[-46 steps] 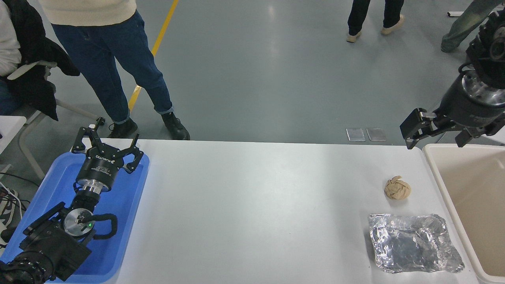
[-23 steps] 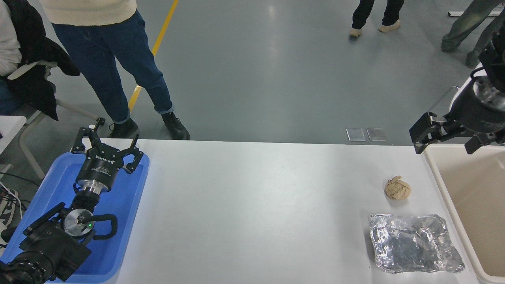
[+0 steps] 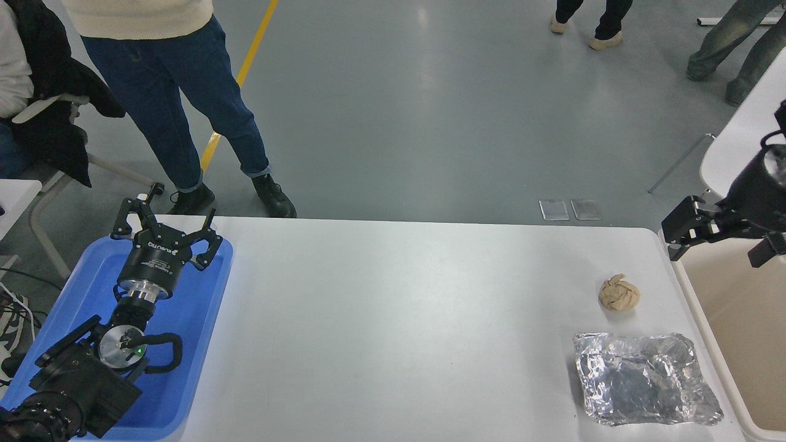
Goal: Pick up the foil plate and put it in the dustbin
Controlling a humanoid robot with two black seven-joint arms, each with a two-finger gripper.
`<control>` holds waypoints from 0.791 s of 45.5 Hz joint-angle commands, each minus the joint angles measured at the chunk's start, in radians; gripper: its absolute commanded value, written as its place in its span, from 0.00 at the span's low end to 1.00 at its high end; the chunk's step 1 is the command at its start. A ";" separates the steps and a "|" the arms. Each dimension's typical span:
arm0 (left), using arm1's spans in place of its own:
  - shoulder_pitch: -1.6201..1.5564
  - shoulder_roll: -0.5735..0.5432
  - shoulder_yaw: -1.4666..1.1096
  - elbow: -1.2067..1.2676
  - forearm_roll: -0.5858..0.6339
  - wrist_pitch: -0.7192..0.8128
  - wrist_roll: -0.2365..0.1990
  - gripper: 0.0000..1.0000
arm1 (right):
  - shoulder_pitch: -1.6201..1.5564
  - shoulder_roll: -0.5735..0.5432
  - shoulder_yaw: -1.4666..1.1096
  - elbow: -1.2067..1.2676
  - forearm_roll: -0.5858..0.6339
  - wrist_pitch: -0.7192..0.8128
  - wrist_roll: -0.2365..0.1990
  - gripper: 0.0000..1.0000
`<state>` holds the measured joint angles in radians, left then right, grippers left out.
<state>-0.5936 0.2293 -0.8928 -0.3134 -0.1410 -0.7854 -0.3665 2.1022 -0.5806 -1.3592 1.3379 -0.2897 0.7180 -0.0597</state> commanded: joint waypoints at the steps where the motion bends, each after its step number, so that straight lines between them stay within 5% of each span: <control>1: 0.000 0.001 0.000 -0.001 0.000 0.000 0.001 1.00 | -0.145 -0.053 0.025 0.000 -0.090 -0.192 0.000 1.00; 21: 0.000 -0.001 0.000 -0.001 0.000 0.000 0.000 1.00 | -0.545 -0.130 0.301 -0.094 -0.586 -0.437 -0.003 0.98; 36: 0.000 -0.001 0.000 -0.001 0.000 0.000 0.000 1.00 | -0.830 -0.125 0.462 -0.259 -0.603 -0.512 -0.003 0.98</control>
<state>-0.5937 0.2289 -0.8927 -0.3140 -0.1411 -0.7854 -0.3667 1.4749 -0.7002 -1.0168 1.1807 -0.8380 0.2806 -0.0631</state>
